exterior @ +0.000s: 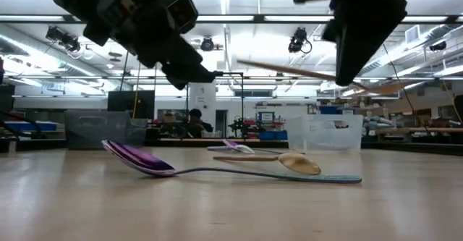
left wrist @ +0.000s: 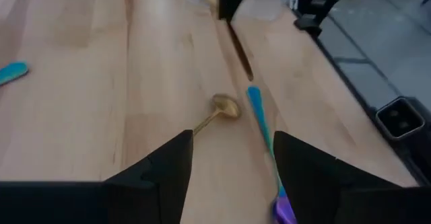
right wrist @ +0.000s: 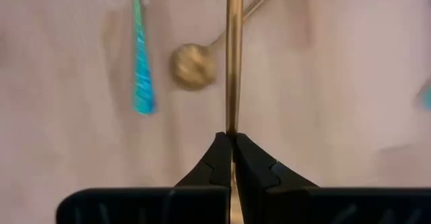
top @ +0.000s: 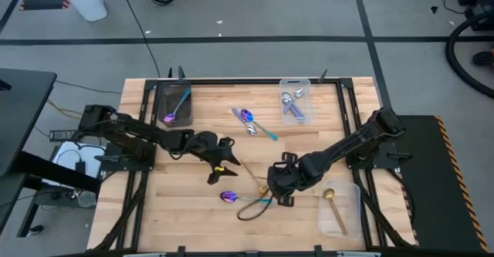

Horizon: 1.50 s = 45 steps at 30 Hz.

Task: Sort silverware by color (type)
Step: Put the gold spoon into the bottom transparent bin

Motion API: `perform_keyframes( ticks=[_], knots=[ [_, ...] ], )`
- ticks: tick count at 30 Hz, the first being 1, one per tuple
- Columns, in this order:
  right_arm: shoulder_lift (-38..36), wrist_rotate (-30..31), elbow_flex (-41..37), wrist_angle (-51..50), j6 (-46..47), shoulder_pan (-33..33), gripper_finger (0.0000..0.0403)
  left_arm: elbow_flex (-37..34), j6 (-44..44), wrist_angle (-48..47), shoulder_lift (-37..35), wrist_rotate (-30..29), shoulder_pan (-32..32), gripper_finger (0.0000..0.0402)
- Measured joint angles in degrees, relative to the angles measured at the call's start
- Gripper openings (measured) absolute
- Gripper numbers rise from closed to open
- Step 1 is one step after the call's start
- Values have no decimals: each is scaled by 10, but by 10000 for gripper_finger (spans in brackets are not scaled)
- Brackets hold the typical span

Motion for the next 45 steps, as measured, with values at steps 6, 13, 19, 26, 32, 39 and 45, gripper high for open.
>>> perform_keyframes(
  ticks=[6, 13, 19, 26, 32, 39, 45],
  knots=[
    [0, 85, 13, -31, -189, 8, 10, 1, -81, 88, 26, 19, 0, 224],
    [0, 215, 13, -74, -343, 7, 10, 0, -155, 123, 26, -16, -4, 224],
    [0, 326, 13, -70, -465, -2, 11, 0, -165, 133, 26, -98, -8, 224],
    [0, 428, 13, -44, -622, -14, 11, 0, -200, 144, 26, -117, -6, 224],
    [0, 486, 12, 29, -775, -23, 11, 0, -204, 150, 26, -144, -6, 224],
    [0, 540, 12, 105, -903, -38, 11, 1, -212, 160, 26, -148, -6, 214],
    [0, 554, 12, 173, -1040, -45, 11, 1, -212, 164, 26, -160, -5, 167]
  ],
)
